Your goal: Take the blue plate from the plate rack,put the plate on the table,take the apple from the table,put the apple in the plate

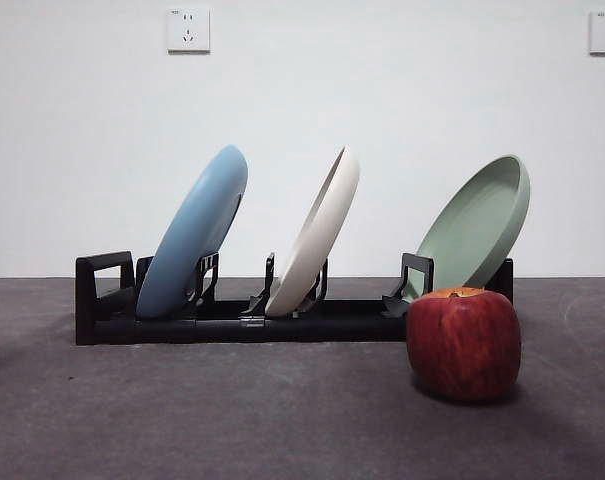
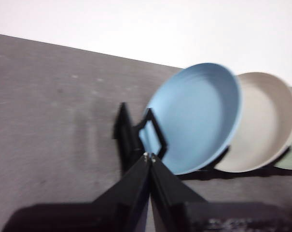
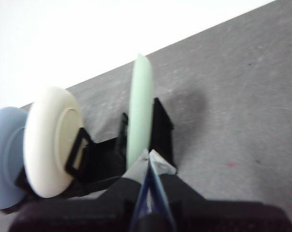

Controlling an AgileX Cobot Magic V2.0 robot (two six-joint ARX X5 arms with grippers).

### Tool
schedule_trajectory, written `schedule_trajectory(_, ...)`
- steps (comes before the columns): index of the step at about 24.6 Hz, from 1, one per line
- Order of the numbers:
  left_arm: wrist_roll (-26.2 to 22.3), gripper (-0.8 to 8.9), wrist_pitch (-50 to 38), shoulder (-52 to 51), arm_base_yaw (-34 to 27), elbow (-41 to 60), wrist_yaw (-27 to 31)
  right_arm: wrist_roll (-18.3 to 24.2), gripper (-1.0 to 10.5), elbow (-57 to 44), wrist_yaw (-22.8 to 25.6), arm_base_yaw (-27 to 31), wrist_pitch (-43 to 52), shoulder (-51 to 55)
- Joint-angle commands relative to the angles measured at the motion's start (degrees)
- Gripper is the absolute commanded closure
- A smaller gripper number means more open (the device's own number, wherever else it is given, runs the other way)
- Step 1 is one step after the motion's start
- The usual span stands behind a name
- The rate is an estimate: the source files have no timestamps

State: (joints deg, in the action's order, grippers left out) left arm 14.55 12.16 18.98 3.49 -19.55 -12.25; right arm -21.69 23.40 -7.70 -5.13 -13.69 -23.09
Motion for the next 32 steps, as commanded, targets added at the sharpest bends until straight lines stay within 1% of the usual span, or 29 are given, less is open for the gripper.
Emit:
schedule_trajectory(1,-2.51,8.19,0.22,5.05,-0.17,-4.9,-3.39,4.04,9.6,4.74,-3.65,0.15,0.02,-5.16)
schedule_trajectory(4,-3.91,8.19,2.29,10.75,-0.17,-11.19,-6.45,6.43,9.6,9.97,-7.72,0.15,-2.21,-10.86)
schedule_trajectory(7,-4.42,8.19,5.66,16.92,-0.17,-17.7,-9.09,8.48,9.6,15.58,-11.23,0.13,-7.54,-17.05)
schedule_trajectory(11,-7.41,8.18,11.39,25.16,-0.09,-26.08,-12.9,13.6,9.5,22.1,-15.06,0.13,-15.8,-24.68)
schedule_trajectory(13,-7.72,8.17,13.53,28.81,-0.04,-29.44,-14.53,14.6,9.1,24.28,-15.1,0.13,-18.6,-27.47)
schedule_trajectory(16,-7.69,8.09,16.02,33.29,0.13,-33.31,-15.37,14.71,7.8,26.08,-15.12,0.13,-20.35,-30.23)
schedule_trajectory(17,-7.69,7.78,16.44,34.56,0.39,-34.23,-15.32,14.73,7.4,26.21,-15.1,0.13,-20.35,-30.62)
schedule_trajectory(18,-7.69,7.05,16.41,35.54,0.7,-34.82,-15.37,14.75,7.1,26.21,-15.08,0.13,-20.33,-30.77)
schedule_trajectory(20,-7.1,4.23,15.39,37.86,2.14,-36.15,-15.34,14.73,6.9,26.23,-15.08,0.13,-20.33,-30.91)
schedule_trajectory(21,-6.86,4.04,14.12,38.8,3.17,-36.57,-15.39,14.73,6.9,26.23,-15.08,0.13,-20.33,-30.84)
schedule_trajectory(23,-5.16,4.04,12.17,40.83,5.81,-37.81,-15.37,14.71,6.9,26.27,-15.08,0.13,-20.33,-30.8)
schedule_trajectory(24,-5.14,4.04,12.17,42.29,7.32,-39.01,-15.21,14.69,6.9,26.29,-15.08,0.13,-20.33,-30.8)
schedule_trajectory(29,-5.84,4.06,16.13,53.44,13.79,-49.05,-14.34,14.67,6.9,26.29,-15.1,0.13,-20.83,-30.73)
schedule_trajectory(32,-7.63,4.08,20.96,61.22,16.68,-56.15,-8.07,14.69,6.9,26.29,-14.91,0.13,-21.97,-30.73)
